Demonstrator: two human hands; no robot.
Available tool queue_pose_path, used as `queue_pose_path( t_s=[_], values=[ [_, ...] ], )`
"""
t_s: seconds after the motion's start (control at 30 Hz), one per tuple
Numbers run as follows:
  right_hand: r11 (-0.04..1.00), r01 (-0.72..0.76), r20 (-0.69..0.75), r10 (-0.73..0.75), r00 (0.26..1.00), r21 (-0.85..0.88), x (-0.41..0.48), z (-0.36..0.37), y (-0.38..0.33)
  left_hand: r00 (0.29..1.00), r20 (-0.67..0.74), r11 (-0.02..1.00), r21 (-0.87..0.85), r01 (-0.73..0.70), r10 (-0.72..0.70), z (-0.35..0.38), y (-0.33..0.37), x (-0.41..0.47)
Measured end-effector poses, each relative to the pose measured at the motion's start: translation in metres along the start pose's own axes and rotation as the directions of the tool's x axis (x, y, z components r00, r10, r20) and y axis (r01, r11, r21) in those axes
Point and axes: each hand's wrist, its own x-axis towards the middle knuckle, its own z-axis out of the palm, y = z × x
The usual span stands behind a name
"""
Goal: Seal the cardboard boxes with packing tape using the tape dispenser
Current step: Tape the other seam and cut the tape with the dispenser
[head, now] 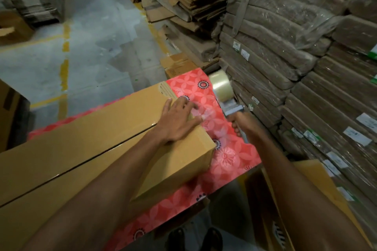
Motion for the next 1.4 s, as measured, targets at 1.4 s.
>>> queue_pose_path(
  t_s=[1.4],
  values=[
    [0.959, 0.214, 0.181, -0.247, 0.952, 0.183, -0.113, 0.093, -0.075, 0.847, 0.095, 0.57, -0.7, 0.43, -0.523, -0.081, -0.128, 0.1]
  ],
)
